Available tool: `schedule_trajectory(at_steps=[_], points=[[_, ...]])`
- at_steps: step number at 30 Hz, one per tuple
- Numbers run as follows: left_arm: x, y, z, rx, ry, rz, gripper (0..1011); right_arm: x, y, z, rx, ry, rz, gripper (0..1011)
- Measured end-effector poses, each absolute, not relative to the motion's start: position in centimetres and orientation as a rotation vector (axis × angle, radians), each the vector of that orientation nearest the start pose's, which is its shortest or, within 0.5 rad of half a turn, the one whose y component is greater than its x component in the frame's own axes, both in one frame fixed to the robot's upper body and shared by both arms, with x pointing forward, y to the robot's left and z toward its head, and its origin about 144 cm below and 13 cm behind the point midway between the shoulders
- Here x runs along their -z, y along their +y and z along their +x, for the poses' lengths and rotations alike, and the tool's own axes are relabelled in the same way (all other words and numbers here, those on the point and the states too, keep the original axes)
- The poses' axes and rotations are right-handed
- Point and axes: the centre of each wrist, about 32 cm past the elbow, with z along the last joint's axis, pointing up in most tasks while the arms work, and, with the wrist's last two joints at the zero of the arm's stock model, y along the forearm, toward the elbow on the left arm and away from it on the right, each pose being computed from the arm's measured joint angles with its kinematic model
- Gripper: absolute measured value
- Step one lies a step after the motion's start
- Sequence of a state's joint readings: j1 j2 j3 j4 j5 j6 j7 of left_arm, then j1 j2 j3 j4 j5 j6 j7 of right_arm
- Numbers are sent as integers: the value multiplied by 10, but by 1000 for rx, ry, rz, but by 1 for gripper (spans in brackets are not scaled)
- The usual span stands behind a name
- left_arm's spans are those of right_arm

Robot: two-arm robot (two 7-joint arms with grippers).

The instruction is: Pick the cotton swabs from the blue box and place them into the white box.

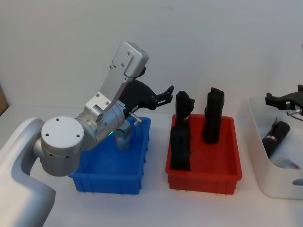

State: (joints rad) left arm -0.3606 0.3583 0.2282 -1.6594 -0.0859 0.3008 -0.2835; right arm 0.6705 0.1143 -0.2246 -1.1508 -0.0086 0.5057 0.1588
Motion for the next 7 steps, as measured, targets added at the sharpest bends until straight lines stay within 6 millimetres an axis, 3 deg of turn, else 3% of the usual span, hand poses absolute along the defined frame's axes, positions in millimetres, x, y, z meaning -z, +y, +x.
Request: schedule_trajectory(at_steps=[7], points=[[-1290,254,530,-1130,-286,215,1002,-1278,-212,627,1320,48,-389,1001]])
